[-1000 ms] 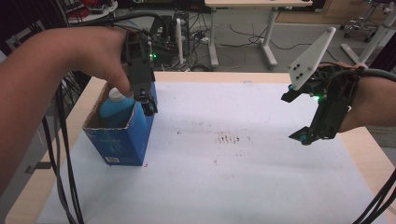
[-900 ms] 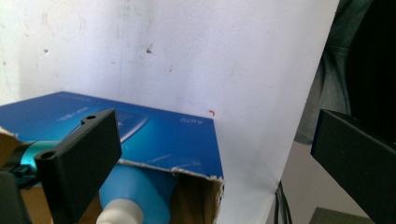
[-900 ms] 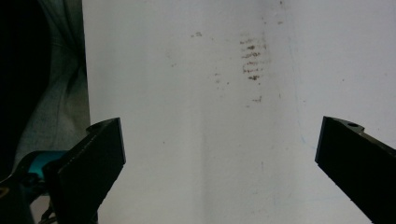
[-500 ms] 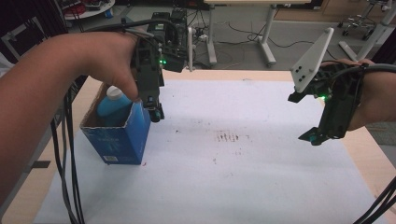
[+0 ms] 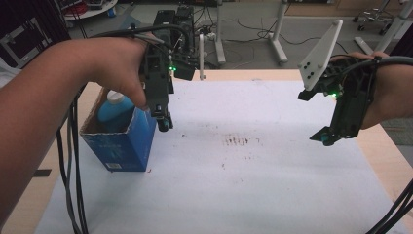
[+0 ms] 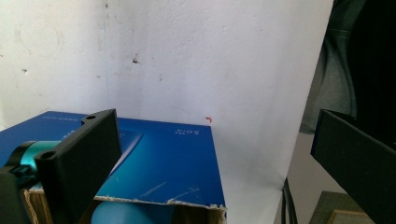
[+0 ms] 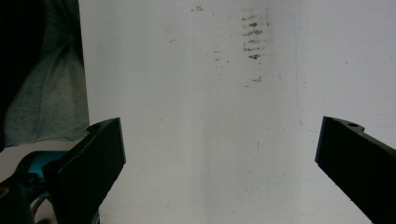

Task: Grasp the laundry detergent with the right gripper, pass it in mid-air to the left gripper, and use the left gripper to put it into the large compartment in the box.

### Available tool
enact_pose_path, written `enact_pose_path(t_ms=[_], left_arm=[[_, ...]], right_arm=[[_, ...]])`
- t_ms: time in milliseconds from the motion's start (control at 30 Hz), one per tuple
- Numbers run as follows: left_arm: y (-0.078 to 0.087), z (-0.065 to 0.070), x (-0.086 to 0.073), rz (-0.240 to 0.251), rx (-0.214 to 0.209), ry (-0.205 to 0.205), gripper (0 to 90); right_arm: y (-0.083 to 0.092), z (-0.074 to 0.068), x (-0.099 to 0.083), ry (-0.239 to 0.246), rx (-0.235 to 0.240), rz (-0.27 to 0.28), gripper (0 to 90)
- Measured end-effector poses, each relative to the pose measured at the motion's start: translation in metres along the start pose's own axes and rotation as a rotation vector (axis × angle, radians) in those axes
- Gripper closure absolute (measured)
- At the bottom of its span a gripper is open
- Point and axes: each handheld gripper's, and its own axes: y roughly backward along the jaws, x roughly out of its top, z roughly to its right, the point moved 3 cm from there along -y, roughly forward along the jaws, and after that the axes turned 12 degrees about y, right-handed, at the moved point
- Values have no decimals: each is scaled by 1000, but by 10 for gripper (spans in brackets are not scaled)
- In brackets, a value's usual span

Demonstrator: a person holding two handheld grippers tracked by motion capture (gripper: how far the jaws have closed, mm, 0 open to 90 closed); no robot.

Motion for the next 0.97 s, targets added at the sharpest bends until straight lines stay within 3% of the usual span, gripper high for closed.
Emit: enact_pose_path(t_ms=[367, 967], left_arm=[[1, 1, -1, 7, -2, 2, 17], [0, 1, 3, 9, 1, -4, 17]], right_arm=[[2, 0, 7, 22, 9, -32, 7], [1, -1, 6, 20, 3, -27, 7]])
